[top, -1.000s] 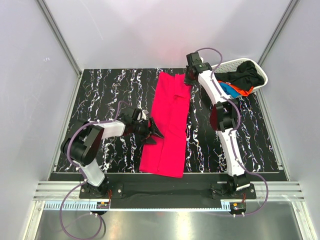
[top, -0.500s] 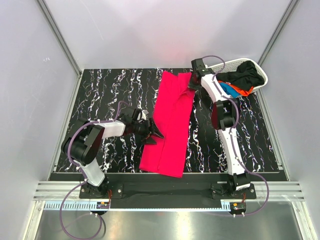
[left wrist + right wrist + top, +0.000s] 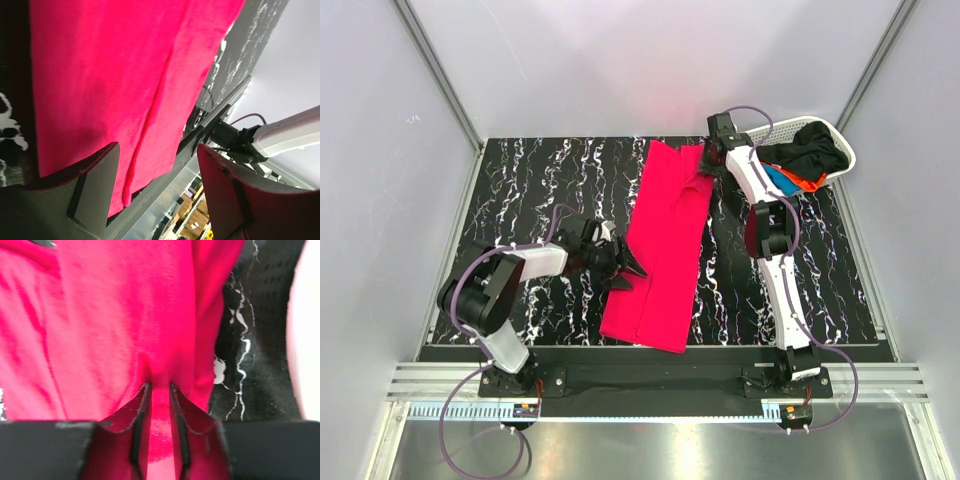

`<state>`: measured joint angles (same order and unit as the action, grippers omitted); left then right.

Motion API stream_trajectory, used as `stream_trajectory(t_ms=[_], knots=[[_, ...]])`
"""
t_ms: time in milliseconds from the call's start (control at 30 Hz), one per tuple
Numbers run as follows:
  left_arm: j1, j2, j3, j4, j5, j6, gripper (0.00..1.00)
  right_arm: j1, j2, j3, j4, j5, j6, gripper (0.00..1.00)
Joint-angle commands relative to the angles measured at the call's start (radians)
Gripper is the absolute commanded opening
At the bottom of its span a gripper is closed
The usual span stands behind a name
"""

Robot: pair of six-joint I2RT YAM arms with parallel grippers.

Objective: Fold and stack the t-shirts
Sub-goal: Fold the tshirt

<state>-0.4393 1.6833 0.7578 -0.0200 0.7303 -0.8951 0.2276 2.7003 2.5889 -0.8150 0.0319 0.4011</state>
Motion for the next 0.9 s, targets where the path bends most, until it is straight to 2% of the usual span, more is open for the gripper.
stream_trajectory(t_ms=[0,33,167,400,567,667,867], knots=[[-0.001,-0.065,0.046,0.023,0.021,-0.021,0.68,0.035,-0.036,0.065,-0.006,-0.029,0.028,0.31],[-0.001,-0.069,0.054,0.023,0.018,-0.013,0.68,0.041,-0.051,0.062,-0.006,-0.024,0.034,0.37],[-0.001,-0.082,0.097,-0.035,0.004,0.012,0.68,0.05,-0.164,0.014,-0.027,0.009,0.064,0.52],[-0.009,0.016,0.126,-0.031,-0.006,0.047,0.69,0.081,-0.319,-0.16,-0.101,0.008,0.055,0.56],[-0.019,0.058,0.089,0.003,-0.012,0.022,0.69,0.13,-0.442,-0.389,-0.102,-0.03,0.028,0.57],[-0.019,0.058,0.042,0.052,-0.012,-0.014,0.69,0.173,-0.464,-0.481,-0.098,-0.03,0.027,0.6],[-0.018,0.038,-0.067,0.172,-0.003,-0.105,0.69,0.274,-0.404,-0.515,-0.098,-0.018,0.041,0.64]])
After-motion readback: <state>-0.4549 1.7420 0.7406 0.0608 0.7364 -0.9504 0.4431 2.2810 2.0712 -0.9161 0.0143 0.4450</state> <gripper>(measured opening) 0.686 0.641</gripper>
